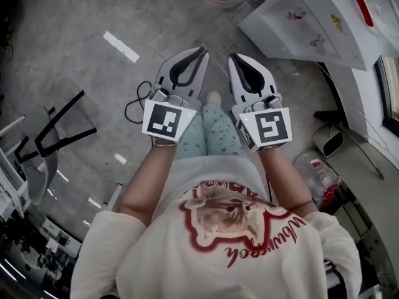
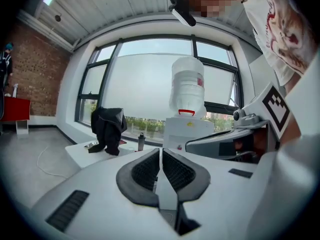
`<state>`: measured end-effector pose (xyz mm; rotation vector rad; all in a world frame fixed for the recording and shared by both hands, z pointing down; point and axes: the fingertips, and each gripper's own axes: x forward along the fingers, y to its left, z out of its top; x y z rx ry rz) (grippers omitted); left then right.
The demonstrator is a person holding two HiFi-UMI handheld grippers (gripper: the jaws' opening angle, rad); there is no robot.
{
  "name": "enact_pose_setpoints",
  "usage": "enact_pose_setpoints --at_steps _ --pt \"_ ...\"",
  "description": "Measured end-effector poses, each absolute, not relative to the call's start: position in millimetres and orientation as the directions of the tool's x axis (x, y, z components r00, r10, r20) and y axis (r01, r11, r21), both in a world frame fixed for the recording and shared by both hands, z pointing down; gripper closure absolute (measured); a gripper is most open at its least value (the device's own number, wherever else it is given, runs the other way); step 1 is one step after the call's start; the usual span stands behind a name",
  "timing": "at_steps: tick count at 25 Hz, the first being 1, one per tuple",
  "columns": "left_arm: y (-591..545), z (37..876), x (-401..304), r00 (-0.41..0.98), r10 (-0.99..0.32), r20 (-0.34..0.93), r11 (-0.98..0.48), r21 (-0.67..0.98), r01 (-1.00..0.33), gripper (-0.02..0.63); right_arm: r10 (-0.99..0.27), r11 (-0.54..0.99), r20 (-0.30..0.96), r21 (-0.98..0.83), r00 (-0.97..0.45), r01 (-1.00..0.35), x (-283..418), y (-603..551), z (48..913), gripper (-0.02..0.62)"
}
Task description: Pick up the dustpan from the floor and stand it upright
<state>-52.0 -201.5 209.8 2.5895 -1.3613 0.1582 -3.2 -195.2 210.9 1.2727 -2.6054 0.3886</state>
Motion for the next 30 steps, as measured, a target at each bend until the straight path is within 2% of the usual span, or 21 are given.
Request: enact_pose_setpoints --at_steps 5,9,21,30 --pt "-221 282 -55 0.578 -0.78 0.24 -0.541 0.203 -0.816 0.571 -0.718 0.594 0.348 -0.146 -0.603 -0.791 -18 -214 278 0.568" --pt "-227 336 -67 0.569 -0.78 0.262 -0.514 0.253 -0.82 0.571 -0.744 0.526 0.371 -0.188 -0.555 -0.83 -22 -224 336 0.568" --pt "-255 502 -81 0.546 -0.775 0.317 -0.486 0.251 -0.837 0.571 -0.752 0.49 0.394 -0.202 -0.528 -0.848 -34 -253 495 0.568" --pt "-262 631 -78 0.556 -0.749 0.36 -0.478 0.286 -0.83 0.571 -0.696 0.511 0.452 -0.233 -0.558 -0.827 -49 -254 624 0.568"
